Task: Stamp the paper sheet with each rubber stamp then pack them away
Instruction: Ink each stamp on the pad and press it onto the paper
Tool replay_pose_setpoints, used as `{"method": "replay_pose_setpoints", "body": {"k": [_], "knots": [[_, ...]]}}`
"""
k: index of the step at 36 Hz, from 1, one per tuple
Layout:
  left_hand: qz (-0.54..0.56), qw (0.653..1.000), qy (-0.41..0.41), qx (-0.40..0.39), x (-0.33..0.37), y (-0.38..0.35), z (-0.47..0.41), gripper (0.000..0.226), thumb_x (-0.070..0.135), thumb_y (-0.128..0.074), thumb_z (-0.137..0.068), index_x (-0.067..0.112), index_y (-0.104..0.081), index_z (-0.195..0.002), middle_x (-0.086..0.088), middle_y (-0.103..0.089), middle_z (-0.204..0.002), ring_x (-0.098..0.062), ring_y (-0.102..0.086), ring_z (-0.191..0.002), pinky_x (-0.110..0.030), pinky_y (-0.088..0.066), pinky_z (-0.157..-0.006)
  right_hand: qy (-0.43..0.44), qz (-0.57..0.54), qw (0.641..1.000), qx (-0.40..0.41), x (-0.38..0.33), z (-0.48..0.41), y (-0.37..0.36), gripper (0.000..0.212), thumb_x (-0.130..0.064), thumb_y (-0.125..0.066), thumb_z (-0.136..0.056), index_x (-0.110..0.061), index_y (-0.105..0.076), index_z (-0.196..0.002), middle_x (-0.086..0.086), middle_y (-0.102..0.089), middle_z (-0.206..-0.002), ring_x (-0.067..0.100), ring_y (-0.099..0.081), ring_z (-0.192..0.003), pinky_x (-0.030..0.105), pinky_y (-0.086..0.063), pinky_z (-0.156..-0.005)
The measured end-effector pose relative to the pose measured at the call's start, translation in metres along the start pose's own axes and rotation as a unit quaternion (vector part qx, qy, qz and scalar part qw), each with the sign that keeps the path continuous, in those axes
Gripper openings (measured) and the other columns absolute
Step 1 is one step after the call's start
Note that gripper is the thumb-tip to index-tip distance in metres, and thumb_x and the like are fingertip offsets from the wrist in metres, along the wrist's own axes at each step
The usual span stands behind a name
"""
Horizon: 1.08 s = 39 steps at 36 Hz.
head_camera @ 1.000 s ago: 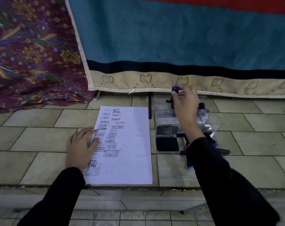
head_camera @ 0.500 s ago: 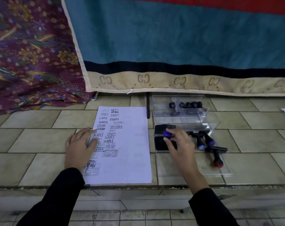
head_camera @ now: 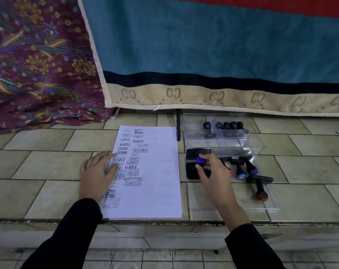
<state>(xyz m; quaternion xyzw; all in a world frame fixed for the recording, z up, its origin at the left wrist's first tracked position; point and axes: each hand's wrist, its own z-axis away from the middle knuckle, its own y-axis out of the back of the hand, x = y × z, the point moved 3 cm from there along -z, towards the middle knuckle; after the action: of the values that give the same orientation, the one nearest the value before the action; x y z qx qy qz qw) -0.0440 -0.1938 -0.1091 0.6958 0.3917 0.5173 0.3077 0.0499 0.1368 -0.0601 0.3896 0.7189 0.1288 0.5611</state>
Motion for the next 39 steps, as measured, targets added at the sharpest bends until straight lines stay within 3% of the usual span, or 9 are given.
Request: {"method": "replay_pose_setpoints", "body": {"k": [3,7,11,20,26,39], "knots": [[-0.001,1.000,-0.001,0.000,0.000,0.000,0.000,0.039,0.046,-0.047,-0.084,0.035,-0.062,-0.119,0.009,-0.056,-0.136,-0.017,-0.046,-0.129,-0.039,-0.020,-0.112,-0.014,-0.012,1.000,-0.002,-0.005,0.000,0.001,0.027,-0.015,-0.065,-0.088,-0.018,-0.055,-0.113,-0.007,-0.060,-0.102,0.003,-0.061,-0.088,0.022,-0.054,-0.081],[-0.001,1.000,-0.001,-0.004,-0.001,0.000,0.000,0.039,0.046,-0.048,-0.085,0.036,-0.062,-0.120,0.010,-0.055,-0.137,-0.016,-0.044,-0.130,-0.039,-0.019,-0.112,0.008,-0.071,0.997,-0.015,-0.032,0.001,-0.009,0.032,-0.017,-0.066,-0.087,-0.020,-0.056,-0.117,-0.006,-0.061,-0.105,-0.004,-0.061,-0.087,0.011,-0.051,-0.078],[0.002,1.000,0.001,-0.003,0.000,0.000,0.000,0.038,0.046,-0.049,-0.085,0.037,-0.062,-0.119,0.010,-0.055,-0.137,-0.016,-0.044,-0.129,-0.036,-0.017,-0.111,0.089,-0.125,0.985,-0.073,-0.073,0.008,-0.037,0.023,-0.013,-0.068,-0.086,-0.011,-0.061,-0.108,-0.001,-0.063,-0.099,0.007,-0.064,-0.084,0.026,-0.054,-0.081],[-0.001,1.000,-0.004,-0.006,0.002,0.002,-0.001,0.045,0.046,-0.045,-0.082,0.030,-0.064,-0.119,0.005,-0.058,-0.134,-0.021,-0.050,-0.125,-0.043,-0.026,-0.110,0.153,-0.109,0.963,-0.191,-0.117,0.022,-0.097,0.022,-0.013,-0.062,-0.090,-0.009,-0.057,-0.110,0.005,-0.059,-0.104,0.019,-0.059,-0.090,0.033,-0.050,-0.082],[0.006,1.000,-0.006,-0.003,0.002,0.002,-0.001,0.050,0.051,-0.040,-0.080,0.030,-0.065,-0.118,0.004,-0.059,-0.133,-0.021,-0.051,-0.125,-0.043,-0.027,-0.110,0.148,-0.095,0.964,-0.201,-0.119,0.024,-0.108,0.022,-0.013,-0.061,-0.090,-0.008,-0.056,-0.111,0.007,-0.059,-0.106,0.021,-0.058,-0.090,0.035,-0.050,-0.082],[0.007,1.000,-0.001,0.003,0.002,0.001,0.000,0.040,0.041,-0.050,-0.083,0.030,-0.065,-0.118,0.005,-0.058,-0.135,-0.020,-0.048,-0.127,-0.039,-0.022,-0.111,0.136,-0.065,0.968,-0.201,-0.118,0.027,-0.117,0.018,-0.014,-0.057,-0.092,-0.010,-0.055,-0.109,0.007,-0.057,-0.105,0.023,-0.059,-0.087,0.037,-0.051,-0.079]]}}
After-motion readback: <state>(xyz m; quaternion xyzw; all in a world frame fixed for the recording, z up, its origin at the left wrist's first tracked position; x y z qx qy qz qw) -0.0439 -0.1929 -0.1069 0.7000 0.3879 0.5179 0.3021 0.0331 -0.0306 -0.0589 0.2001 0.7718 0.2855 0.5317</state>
